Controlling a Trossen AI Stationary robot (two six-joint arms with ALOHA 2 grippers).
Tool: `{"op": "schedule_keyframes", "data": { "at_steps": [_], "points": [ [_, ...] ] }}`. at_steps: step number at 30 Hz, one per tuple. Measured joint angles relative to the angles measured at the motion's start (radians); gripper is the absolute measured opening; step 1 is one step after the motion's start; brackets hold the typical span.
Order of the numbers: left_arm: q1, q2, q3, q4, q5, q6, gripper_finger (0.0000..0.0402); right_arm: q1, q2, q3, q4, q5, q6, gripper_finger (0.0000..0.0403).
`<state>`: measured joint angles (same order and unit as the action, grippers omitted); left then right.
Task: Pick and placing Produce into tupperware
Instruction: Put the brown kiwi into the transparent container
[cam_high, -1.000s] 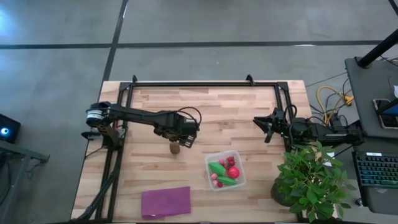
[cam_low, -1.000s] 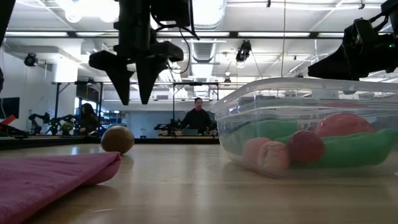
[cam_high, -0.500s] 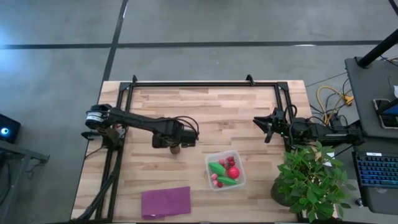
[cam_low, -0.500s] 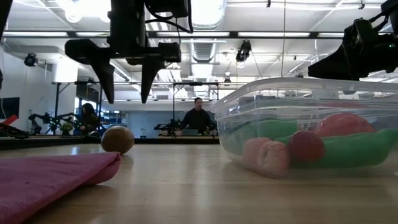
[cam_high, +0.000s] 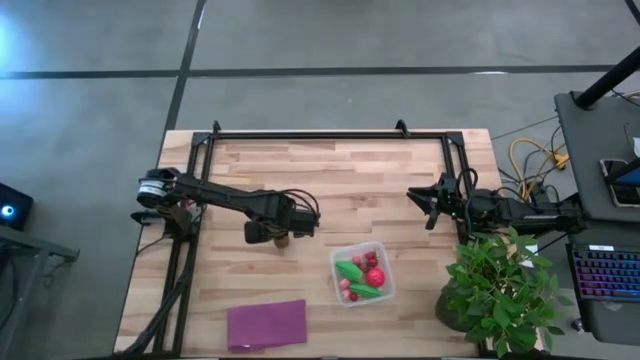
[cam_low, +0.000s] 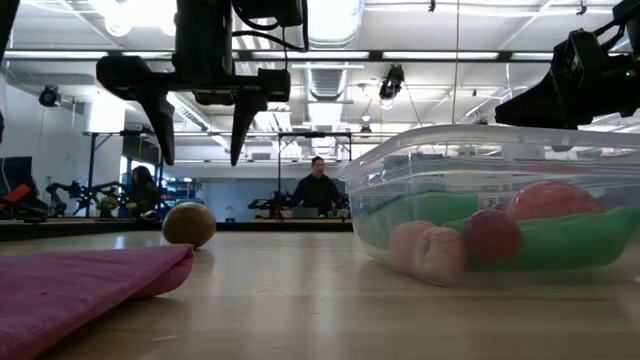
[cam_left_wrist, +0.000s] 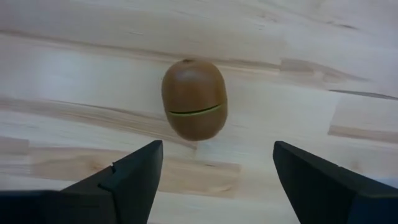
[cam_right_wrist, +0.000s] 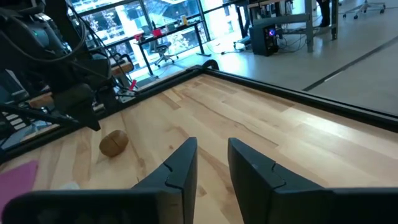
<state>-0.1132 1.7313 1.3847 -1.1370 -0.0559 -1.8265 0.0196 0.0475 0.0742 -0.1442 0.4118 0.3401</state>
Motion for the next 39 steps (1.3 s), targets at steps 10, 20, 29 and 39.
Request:
{"op": "schedule_keyframes", "data": {
  "at_steps": [10, 20, 29, 39],
  "points": [
    [0.0, 0.0, -0.046, 0.0, -0.001, 0.003, 0.029, 0.0, 0.0, 0.0, 0.0, 0.0, 0.0, 0.0074],
    [0.0, 0.0, -0.185, 0.169, 0.003, -0.002, 0.029, 0.0, 0.0, 0.0, 0.0, 0.0, 0.0, 0.0081],
    [-0.002, 0.0, -0.222, 0.232, -0.004, -0.053, 0.029, 0.0, 0.0, 0.0, 0.0, 0.0, 0.0, 0.0079],
    [0.0, 0.025, -0.238, 0.231, -0.01, -0.035, 0.029, 0.0, 0.0, 0.0, 0.0, 0.0, 0.0, 0.0077]
  ]
}}
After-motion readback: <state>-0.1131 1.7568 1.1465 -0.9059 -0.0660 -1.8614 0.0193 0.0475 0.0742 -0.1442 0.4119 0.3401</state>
